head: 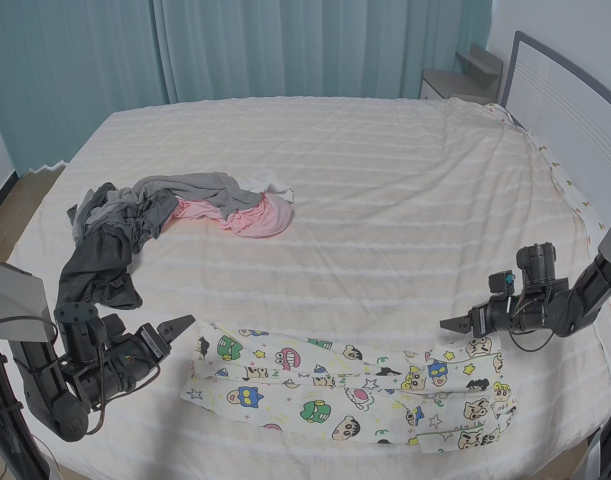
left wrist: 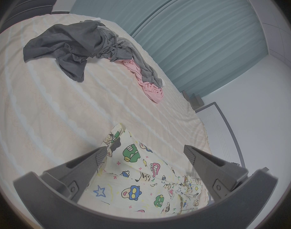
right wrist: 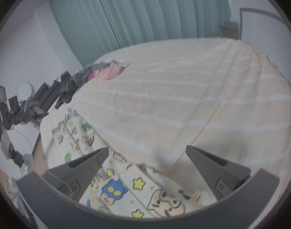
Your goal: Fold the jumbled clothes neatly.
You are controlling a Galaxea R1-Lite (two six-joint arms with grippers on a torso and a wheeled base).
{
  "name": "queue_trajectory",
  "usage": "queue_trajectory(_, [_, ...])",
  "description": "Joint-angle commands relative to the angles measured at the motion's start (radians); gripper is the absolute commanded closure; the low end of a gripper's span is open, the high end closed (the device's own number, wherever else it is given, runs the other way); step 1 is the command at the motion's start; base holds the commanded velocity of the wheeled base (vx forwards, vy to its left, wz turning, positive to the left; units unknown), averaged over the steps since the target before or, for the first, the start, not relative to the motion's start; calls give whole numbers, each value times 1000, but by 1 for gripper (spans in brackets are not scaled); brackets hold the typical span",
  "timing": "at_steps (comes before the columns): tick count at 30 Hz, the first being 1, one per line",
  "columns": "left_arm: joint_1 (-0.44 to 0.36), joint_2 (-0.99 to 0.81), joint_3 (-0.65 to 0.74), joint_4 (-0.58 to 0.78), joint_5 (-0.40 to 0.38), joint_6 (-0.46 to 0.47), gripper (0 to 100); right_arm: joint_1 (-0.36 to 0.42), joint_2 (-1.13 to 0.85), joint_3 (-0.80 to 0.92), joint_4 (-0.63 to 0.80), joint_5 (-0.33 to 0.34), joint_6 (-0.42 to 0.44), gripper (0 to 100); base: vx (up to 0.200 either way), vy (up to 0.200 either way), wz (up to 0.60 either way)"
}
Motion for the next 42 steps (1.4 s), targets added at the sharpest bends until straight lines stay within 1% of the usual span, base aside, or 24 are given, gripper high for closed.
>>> queue_trajectory(1, [-9,29,12,-18,-1,-2,0,66,2,-112,152,-1,-64,0,0,0,0])
queue_trajectory(6, [-23,29,17,-18,-1,1,0,66,25,-103,162,-1,-98,0,0,0,0])
queue_trajectory(10, [-30,29,24,-18,-1,1,0,66,28,-95,232,-1,-123,0,0,0,0])
queue_trajectory(15, [-32,29,24,-18,-1,1,0,58,71,-100,240,-3,-123,0,0,0,0])
queue_trajectory(24, [-37,31,24,-18,-1,1,0,83,120,-109,238,-4,-118,0,0,0,0])
queue_trajectory(34, [-37,37,23,-18,-1,1,0,83,154,-123,238,-14,-118,0,0,0,0])
queue_trajectory(35, [-37,37,21,-18,-1,1,0,83,157,-123,238,-18,-116,100,0,0,0])
queue_trajectory(42, [-37,37,23,-18,-1,1,0,95,150,-109,237,-26,-115,100,0,0,0])
